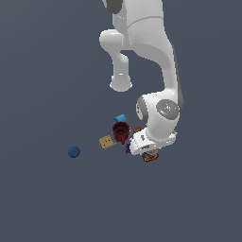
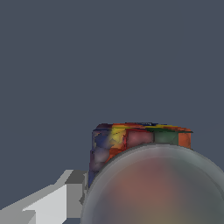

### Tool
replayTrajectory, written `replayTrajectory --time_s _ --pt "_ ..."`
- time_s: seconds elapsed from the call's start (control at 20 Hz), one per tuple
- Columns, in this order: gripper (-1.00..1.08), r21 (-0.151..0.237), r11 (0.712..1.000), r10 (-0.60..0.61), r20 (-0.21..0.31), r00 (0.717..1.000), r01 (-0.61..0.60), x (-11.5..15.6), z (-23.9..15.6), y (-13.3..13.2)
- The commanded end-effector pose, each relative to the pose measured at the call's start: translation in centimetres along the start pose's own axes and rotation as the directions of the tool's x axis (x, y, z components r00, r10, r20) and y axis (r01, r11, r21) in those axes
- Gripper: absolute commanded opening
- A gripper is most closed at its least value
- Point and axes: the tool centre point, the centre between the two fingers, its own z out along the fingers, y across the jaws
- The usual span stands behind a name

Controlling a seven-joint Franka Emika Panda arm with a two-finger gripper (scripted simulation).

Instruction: Pick up a designated object from a clutter of objects.

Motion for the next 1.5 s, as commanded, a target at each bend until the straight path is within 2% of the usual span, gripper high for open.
replayTrajectory --time_s 0.0,0.6,1.45 --pt "-1.00 0.000 1.000 0.000 -0.003 1.000 0.000 -0.1 -0.5 -0.1" --pt "-1.00 -0.001 1.000 0.000 -0.003 1.000 0.000 -2.7 -5.9 -1.4" --pt "-1.00 -0.002 1.000 -0.001 -0.003 1.000 0.001 -9.4 -20.6 -5.1"
